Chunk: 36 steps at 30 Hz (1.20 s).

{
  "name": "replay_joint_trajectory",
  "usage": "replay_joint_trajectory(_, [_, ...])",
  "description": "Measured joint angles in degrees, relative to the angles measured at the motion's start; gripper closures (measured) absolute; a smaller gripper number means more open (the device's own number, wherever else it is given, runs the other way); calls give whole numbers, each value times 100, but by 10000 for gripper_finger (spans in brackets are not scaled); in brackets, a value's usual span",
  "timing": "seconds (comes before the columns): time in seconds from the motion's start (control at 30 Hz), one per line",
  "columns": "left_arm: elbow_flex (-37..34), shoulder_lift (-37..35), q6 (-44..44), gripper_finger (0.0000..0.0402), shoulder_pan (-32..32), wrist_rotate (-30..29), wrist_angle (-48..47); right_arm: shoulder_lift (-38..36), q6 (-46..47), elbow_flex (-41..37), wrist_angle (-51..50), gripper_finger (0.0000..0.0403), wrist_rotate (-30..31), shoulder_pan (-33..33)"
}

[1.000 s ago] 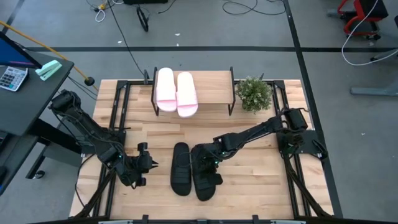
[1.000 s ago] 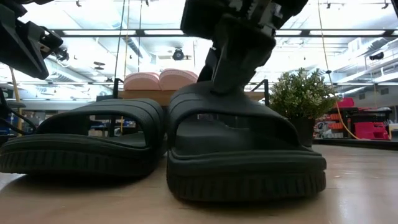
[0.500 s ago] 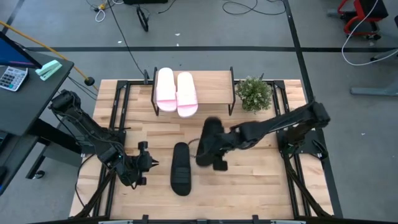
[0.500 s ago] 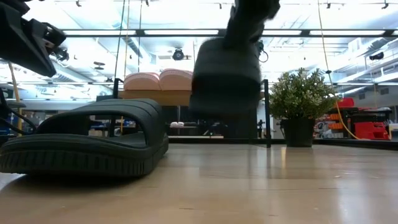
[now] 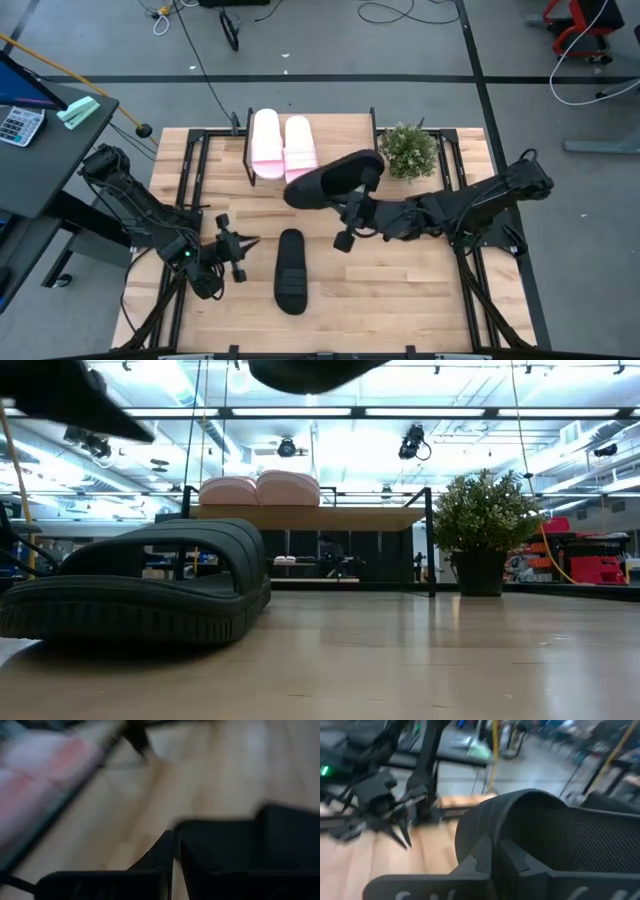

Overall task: Pick and place slides into the shelf
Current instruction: Put the right black slide on the shelf

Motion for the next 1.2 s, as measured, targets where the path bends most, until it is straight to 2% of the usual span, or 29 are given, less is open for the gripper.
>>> replay_joint_trajectory(0.13, [0, -1, -184, 374, 2, -1254, 176, 253, -180, -484, 1352, 391, 124, -15])
replay_joint_trajectory(0.27, [0, -2, -366, 381, 2, -2130, 182, 486, -478, -1360, 3459, 391, 143, -101])
replay_joint_trajectory(0.43, [0, -2, -757, 383, 2, -2611, 173, 550, -759, -2516, 6346, 391, 108, -197])
replay_joint_trajectory(0.5, [1, -2, -865, 380, 39, -2660, 172, 541, -846, -2905, 7501, 391, -110, -247])
replay_joint_trajectory(0.6, [80, -2, -884, 373, 336, -2673, 225, 539, -845, -3276, 8634, 392, -401, -317])
replay_joint_trajectory(0.67, [153, -2, -898, 368, 658, -2675, 223, 539, -845, -3333, 8974, 392, -619, -367])
replay_joint_trajectory(0.8, [342, -2, -735, 357, 1283, -2681, 630, 579, -957, -3162, 8956, 392, -913, -406])
replay_joint_trajectory(0.97, [675, -2, 162, 361, 1458, -2642, 993, 585, -1300, -2946, 8688, 392, -1148, -428])
replay_joint_trajectory(1.1, [741, -2, 1556, 390, 1364, -1917, 1981, 588, -1393, -2948, 8639, 392, -1213, -485])
replay_joint_trajectory(1.2, [720, -2, 2970, 395, 1379, -808, 3117, 588, -1392, -2948, 8565, 392, -1408, -561])
